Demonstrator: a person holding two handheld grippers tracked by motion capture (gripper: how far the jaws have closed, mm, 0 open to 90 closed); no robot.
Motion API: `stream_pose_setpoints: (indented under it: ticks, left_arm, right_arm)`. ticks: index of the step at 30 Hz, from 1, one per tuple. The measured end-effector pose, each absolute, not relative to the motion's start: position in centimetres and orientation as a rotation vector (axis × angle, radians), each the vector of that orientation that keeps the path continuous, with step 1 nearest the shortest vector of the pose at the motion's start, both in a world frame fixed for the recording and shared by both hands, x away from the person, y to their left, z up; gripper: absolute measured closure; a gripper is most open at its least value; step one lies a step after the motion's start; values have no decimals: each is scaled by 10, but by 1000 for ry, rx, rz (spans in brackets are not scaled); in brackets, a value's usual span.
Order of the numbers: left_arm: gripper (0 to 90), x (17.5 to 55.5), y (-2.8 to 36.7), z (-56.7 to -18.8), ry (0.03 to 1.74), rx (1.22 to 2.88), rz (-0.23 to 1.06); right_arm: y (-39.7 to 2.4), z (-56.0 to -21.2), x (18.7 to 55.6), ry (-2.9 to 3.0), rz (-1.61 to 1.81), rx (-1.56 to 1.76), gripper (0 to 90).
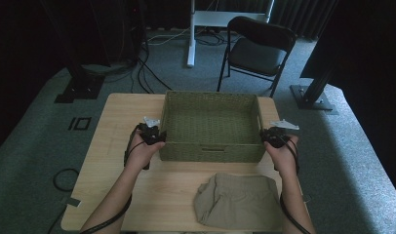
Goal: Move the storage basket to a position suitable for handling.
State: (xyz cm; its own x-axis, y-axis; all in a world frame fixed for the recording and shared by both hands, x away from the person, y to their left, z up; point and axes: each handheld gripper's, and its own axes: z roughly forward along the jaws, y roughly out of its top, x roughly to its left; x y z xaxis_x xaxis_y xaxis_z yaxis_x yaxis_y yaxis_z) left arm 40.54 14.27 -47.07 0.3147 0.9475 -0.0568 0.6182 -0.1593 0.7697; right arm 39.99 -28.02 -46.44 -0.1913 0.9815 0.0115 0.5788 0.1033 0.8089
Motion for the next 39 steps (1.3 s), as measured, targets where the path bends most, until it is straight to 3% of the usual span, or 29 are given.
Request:
stream_pose_setpoints:
  ticks: [25, 37, 39]
  left_arm:
    - [735, 415, 87, -471, 1314, 1915, 559]
    - [696, 416, 87, -471, 1282, 1935, 541]
    - [662, 417, 88, -471, 1273, 1932, 535]
  right_arm:
    - [-337, -466, 397, 1756, 924, 1615, 808]
    - [-339, -465, 401, 1763, 915, 1636, 817]
    - [-339, -462, 401, 1757, 922, 1644, 781]
